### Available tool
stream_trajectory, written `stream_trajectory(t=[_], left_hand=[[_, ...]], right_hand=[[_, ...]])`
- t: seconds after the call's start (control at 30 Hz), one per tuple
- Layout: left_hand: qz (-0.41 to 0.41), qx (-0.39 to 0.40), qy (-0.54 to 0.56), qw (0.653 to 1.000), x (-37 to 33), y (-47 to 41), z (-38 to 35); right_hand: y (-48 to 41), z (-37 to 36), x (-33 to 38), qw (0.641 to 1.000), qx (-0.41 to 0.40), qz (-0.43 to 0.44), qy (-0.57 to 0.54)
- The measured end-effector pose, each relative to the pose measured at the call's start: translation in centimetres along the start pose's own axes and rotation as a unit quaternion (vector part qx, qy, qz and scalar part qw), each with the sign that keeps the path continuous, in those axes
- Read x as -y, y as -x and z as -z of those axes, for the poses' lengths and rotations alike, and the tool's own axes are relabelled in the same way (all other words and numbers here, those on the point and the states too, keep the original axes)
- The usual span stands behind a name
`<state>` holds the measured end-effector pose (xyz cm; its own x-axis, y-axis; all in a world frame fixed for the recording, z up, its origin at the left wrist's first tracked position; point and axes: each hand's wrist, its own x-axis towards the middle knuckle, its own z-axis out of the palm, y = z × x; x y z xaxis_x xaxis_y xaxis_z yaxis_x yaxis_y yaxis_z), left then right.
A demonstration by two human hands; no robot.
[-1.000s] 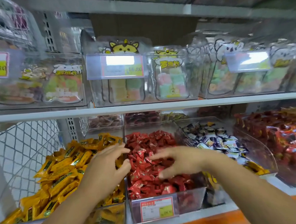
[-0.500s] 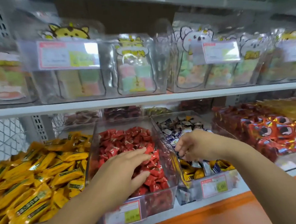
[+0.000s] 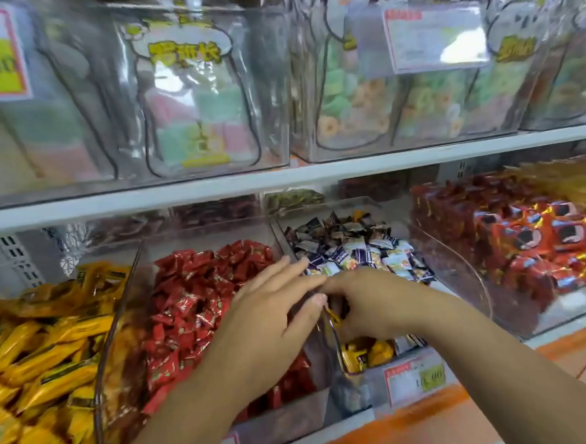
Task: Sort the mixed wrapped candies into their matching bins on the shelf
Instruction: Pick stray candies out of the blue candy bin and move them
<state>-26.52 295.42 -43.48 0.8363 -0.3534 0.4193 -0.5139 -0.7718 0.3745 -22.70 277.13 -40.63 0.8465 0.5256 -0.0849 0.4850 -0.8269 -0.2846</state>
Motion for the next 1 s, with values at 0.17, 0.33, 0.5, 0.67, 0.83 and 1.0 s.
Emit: stream_trajectory(t=[0.17,0.33,0.5,0.67,0.83,1.0], left_hand=[[0.039,-0.002,0.027,0.999,-1.3,1.1,1.7],[0.110,-0.021,0.082,0.990,-3.6,1.3,2.1],[0.094,-0.032,0.119,0.988,-5.1,0.8,1.4],[0.110,-0.071,0.189,0.973,-4.9,0.9,1.5],[0.127,-0.092,0.253,0.955,-4.1,1.9,2.9],[0.146,-0.094,0.242,0.955,-3.9,2.0,3.1]], right_hand=[[2.0,1.3,-1.0,0.970,-0.067,-0.004,-0.233],[4.0,2.6,-0.3,0.946,-0.142,-0.037,-0.288],[5.2,2.8,0.5,0.927,-0.109,-0.012,-0.360],[6.2,3.0,-0.7,0.890,-0.057,-0.006,-0.453],[5.3,1.3,-1.2,0.973,-0.052,-0.063,-0.217],[3.6,-0.7,0.8,0.993,-0.027,-0.095,-0.058]])
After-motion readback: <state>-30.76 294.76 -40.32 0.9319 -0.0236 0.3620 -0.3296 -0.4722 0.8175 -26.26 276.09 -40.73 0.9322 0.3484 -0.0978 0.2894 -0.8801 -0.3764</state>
